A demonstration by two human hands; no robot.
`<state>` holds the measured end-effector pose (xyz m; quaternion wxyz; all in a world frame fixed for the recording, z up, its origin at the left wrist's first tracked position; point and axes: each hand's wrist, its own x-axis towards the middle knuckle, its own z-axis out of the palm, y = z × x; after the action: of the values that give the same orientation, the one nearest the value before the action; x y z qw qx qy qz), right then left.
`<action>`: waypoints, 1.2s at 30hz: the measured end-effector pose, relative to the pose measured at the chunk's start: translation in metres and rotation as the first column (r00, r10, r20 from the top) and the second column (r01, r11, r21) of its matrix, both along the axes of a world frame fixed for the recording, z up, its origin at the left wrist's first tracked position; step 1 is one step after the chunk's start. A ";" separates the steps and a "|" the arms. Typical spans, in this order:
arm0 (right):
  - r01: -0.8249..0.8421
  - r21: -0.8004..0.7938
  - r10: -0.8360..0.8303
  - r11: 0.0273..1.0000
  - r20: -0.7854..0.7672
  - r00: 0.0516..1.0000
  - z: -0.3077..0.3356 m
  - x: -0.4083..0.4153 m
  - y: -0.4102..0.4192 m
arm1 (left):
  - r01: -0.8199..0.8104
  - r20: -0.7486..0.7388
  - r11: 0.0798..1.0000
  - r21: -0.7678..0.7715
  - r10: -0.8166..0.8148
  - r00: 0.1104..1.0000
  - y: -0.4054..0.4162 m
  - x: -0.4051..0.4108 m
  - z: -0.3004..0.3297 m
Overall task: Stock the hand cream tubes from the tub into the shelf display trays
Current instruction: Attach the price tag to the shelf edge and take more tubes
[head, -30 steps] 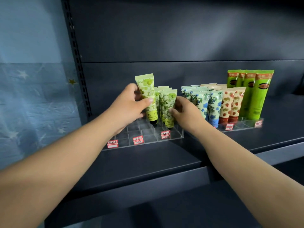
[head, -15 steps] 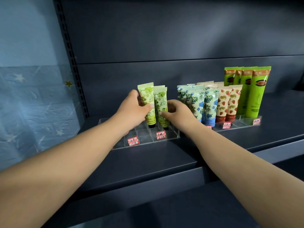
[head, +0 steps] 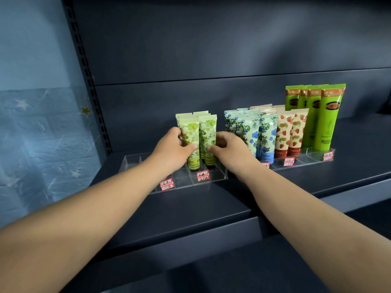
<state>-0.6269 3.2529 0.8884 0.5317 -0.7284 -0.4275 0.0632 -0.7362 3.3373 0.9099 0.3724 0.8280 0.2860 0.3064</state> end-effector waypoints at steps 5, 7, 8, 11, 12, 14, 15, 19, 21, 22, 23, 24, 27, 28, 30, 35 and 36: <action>0.030 -0.043 -0.029 0.999 0.042 0.999 0.002 -0.001 -0.002 | -0.011 -0.041 0.999 0.031 0.012 0.999 -0.001 0.000 0.000; 0.030 -0.037 -0.028 0.999 0.045 0.999 0.002 -0.002 -0.003 | -0.013 -0.057 0.998 0.054 0.016 0.998 -0.001 0.000 -0.001; 0.028 -0.041 -0.026 0.999 0.044 0.999 0.002 -0.003 -0.004 | -0.015 -0.059 0.998 0.059 0.018 0.998 -0.001 0.000 -0.001; 0.015 -0.048 -0.014 0.999 0.032 0.999 0.002 -0.004 -0.006 | -0.020 -0.071 0.998 0.061 0.025 0.997 -0.002 0.000 -0.002; 0.015 -0.041 -0.014 0.999 0.027 1.000 0.002 -0.004 -0.005 | -0.022 -0.079 0.998 0.066 0.027 0.997 -0.002 0.001 -0.002; 0.025 -0.040 -0.024 0.999 0.025 0.999 0.001 -0.004 -0.004 | -0.028 -0.092 0.997 0.071 0.035 0.995 -0.002 0.001 -0.003; 0.030 -0.046 -0.028 0.998 0.030 0.999 0.000 -0.004 -0.004 | -0.029 -0.094 0.997 0.072 0.036 0.995 -0.002 0.001 -0.003; 0.042 -0.055 -0.040 0.998 0.051 0.998 0.001 -0.006 -0.006 | -0.027 -0.118 0.997 0.076 0.036 0.992 -0.001 0.000 -0.003; 0.055 -0.064 -0.051 0.996 0.062 0.997 0.001 -0.008 -0.007 | -0.023 -0.135 0.995 0.102 0.036 0.990 -0.001 -0.004 -0.004; 0.065 -0.077 -0.060 0.995 0.070 0.996 0.002 -0.009 -0.008 | -0.022 -0.129 0.995 0.094 0.034 0.991 -0.002 -0.007 -0.003; 0.071 -0.085 -0.064 0.994 0.082 0.995 0.002 -0.011 -0.009 | -0.028 -0.115 0.996 0.083 0.037 0.993 -0.003 -0.012 -0.001; 0.076 -0.096 -0.067 0.992 0.094 0.993 0.003 -0.012 -0.010 | -0.041 -0.104 0.995 0.087 0.050 0.993 -0.005 -0.017 0.001; 0.121 -0.156 -0.095 0.980 0.167 0.981 0.005 -0.018 -0.017 | -0.061 -0.077 0.984 0.169 0.075 0.994 -0.012 -0.037 0.009; 0.142 -0.176 -0.105 0.974 0.205 0.973 0.004 -0.021 -0.021 | -0.050 -0.073 0.976 0.210 0.067 0.995 -0.015 -0.045 0.010; 0.166 -0.186 -0.111 0.969 0.274 0.955 0.003 -0.028 -0.032 | -0.020 -0.106 0.934 0.356 0.062 0.992 -0.026 -0.062 0.011; 0.181 -0.057 -0.126 0.982 0.519 0.846 -0.012 -0.050 -0.070 | 0.138 -0.191 0.743 0.655 -0.014 0.982 -0.061 -0.091 0.003; 0.203 -0.005 -0.162 0.979 0.580 0.798 -0.017 -0.053 -0.078 | 0.161 -0.190 0.736 0.658 -0.044 0.981 -0.069 -0.092 -0.001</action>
<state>-0.6795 3.1753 0.8714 0.3561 -0.7683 -0.4938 -0.1976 -0.8283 3.2686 0.9086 0.0420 0.9429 0.1399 0.2995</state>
